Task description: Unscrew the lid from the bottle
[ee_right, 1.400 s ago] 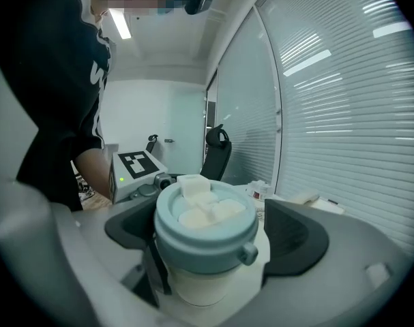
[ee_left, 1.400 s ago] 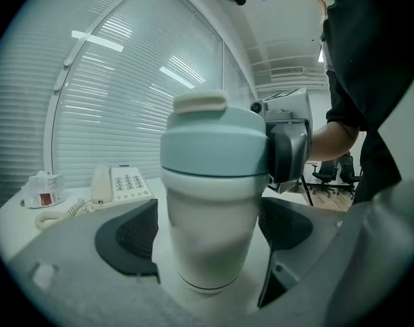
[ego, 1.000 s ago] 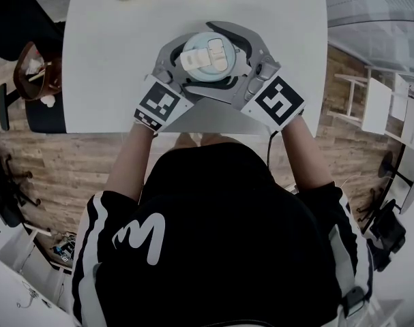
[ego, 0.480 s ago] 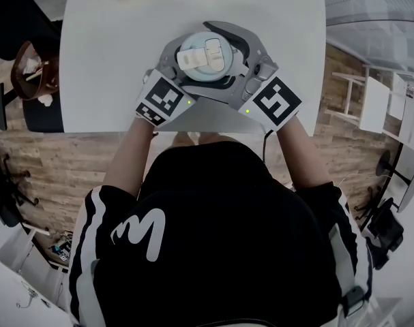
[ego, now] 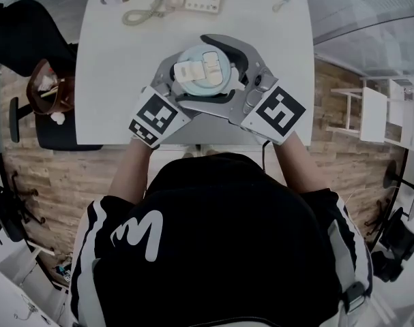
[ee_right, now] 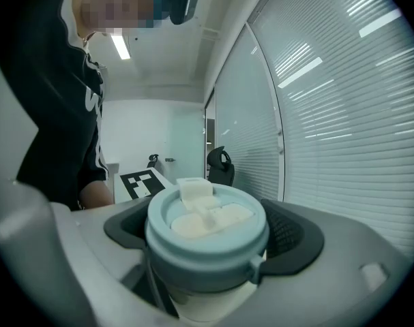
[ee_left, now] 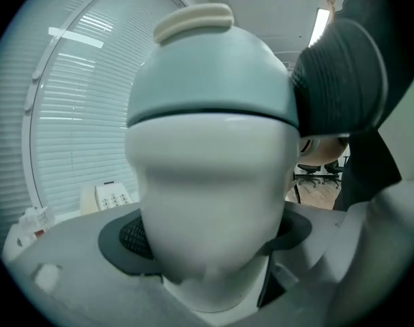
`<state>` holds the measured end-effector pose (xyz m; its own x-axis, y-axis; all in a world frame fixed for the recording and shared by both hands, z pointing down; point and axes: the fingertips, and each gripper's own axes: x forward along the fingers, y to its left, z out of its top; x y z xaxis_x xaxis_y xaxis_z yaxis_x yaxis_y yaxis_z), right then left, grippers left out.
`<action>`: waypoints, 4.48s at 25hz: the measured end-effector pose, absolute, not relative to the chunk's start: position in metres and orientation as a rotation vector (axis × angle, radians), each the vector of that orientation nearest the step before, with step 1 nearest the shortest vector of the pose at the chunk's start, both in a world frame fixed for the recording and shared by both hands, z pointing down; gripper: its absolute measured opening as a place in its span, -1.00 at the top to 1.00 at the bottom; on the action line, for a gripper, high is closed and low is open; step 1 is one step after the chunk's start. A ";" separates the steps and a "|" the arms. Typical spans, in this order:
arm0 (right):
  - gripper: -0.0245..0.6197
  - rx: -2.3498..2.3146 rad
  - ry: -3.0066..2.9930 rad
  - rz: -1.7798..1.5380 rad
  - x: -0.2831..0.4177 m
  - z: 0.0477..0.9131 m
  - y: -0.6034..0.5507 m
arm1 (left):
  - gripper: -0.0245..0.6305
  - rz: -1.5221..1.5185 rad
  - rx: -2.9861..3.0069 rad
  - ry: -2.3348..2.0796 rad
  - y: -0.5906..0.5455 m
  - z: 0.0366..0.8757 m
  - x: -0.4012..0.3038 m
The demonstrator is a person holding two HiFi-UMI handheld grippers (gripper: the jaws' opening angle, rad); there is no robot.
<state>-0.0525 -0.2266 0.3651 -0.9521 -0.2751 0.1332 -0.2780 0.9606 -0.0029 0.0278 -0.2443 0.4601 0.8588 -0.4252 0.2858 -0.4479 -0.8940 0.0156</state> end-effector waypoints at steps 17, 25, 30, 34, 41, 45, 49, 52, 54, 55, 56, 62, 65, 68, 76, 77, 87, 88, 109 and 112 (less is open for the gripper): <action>-0.53 0.283 -3.071 -0.052 -0.050 0.275 -0.194 | -0.44 0.463 2.951 -0.621 -0.214 0.369 0.029; -0.54 -0.397 -3.152 0.094 -0.041 0.260 -0.149 | -0.44 0.455 2.996 -0.178 -0.166 0.361 0.042; -0.54 -0.920 -2.959 0.042 -0.029 0.259 -0.118 | -0.44 0.452 3.041 0.057 -0.140 0.355 0.050; -0.54 -1.301 -2.758 0.052 -0.018 0.257 -0.102 | -0.44 0.371 3.027 0.211 -0.122 0.345 0.057; -0.54 -0.955 -3.121 0.075 -0.028 0.221 -0.141 | -0.44 0.210 2.985 -0.066 -0.152 0.332 0.044; -0.55 -0.342 -3.378 0.030 -0.020 0.208 -0.175 | -0.44 0.230 3.008 -0.329 -0.186 0.330 0.028; -0.54 0.241 -3.326 -0.089 -0.019 0.212 -0.189 | -0.44 0.292 3.008 -0.534 -0.215 0.330 0.021; -0.54 0.565 -3.227 -0.140 -0.028 0.212 -0.198 | -0.44 0.313 2.991 -0.657 -0.232 0.330 0.019; -0.54 0.666 -3.189 -0.134 -0.034 0.212 -0.200 | -0.44 0.308 2.975 -0.733 -0.240 0.328 0.019; -0.54 0.717 -3.170 -0.125 -0.036 0.212 -0.202 | -0.44 0.306 2.966 -0.767 -0.243 0.328 0.018; -0.54 0.781 -3.146 -0.121 -0.038 0.211 -0.206 | -0.44 0.306 2.958 -0.797 -0.245 0.327 0.018; -0.53 0.975 -2.968 -0.190 -0.043 0.228 -0.218 | -0.44 0.327 2.939 -0.895 -0.245 0.328 0.021; -0.53 1.022 -2.941 -0.197 -0.039 0.234 -0.223 | -0.44 0.391 2.945 -0.953 -0.249 0.331 0.021; -0.45 1.042 -2.948 -0.176 -0.033 0.241 -0.223 | -0.44 0.416 2.937 -0.975 -0.247 0.339 0.024; -0.48 0.923 -3.008 -0.202 -0.025 0.242 -0.217 | -0.44 0.371 2.949 -0.869 -0.239 0.341 0.038; -0.48 0.892 -3.016 -0.217 -0.026 0.240 -0.215 | -0.44 0.372 2.956 -0.857 -0.237 0.340 0.038; -0.49 0.242 -3.136 -0.177 -0.025 0.241 -0.183 | -0.45 0.419 3.018 -0.521 -0.203 0.342 0.048; -0.49 0.158 -3.143 -0.168 -0.024 0.242 -0.180 | -0.44 0.419 3.016 -0.490 -0.200 0.343 0.049; -0.49 -1.299 -2.755 0.041 0.006 0.243 -0.103 | -0.45 0.400 3.044 0.203 -0.122 0.343 0.080; -0.49 -1.455 -2.663 0.067 0.011 0.243 -0.095 | -0.45 0.385 3.038 0.266 -0.113 0.342 0.084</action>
